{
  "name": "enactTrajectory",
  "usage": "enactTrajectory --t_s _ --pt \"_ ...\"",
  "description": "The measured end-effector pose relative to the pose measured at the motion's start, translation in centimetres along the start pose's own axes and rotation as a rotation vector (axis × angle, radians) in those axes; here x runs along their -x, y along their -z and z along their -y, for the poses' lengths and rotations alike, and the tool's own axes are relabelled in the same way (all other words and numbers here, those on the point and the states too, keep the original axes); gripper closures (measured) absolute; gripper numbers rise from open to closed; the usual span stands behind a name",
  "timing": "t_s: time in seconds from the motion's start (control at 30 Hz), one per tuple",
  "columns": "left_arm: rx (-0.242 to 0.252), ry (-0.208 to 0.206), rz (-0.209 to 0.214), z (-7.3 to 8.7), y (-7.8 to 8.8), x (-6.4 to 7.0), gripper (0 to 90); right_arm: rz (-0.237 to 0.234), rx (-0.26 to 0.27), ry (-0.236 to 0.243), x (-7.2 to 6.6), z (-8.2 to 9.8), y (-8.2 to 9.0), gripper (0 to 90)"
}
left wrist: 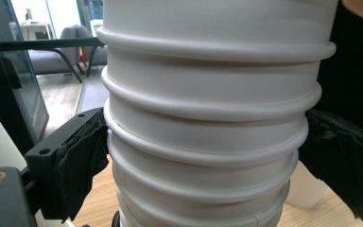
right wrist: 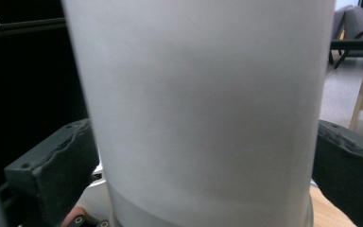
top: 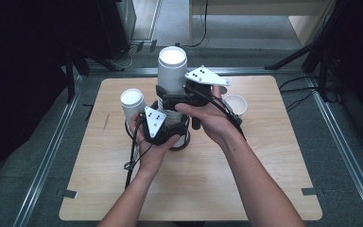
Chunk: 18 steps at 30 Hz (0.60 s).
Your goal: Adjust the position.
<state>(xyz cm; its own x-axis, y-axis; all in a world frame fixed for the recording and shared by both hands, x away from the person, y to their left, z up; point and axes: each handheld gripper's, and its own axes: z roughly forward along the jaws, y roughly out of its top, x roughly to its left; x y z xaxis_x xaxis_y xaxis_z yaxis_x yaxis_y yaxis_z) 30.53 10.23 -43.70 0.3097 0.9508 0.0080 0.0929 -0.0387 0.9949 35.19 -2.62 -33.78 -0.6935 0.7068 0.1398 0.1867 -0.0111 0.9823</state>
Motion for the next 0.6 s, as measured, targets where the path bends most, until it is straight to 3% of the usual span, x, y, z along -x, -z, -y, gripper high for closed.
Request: enactTrajectory --t_s 0.13,0.6 --pt "0.001 -0.002 -0.003 0.02 -0.02 0.03 3.7 0.004 0.011 -0.004 0.06 0.16 -0.20 8.2" --pt "0.000 -0.011 -0.009 0.03 -0.12 0.12 4.1 0.004 0.015 0.010 0.05 0.06 -0.16 10.1"
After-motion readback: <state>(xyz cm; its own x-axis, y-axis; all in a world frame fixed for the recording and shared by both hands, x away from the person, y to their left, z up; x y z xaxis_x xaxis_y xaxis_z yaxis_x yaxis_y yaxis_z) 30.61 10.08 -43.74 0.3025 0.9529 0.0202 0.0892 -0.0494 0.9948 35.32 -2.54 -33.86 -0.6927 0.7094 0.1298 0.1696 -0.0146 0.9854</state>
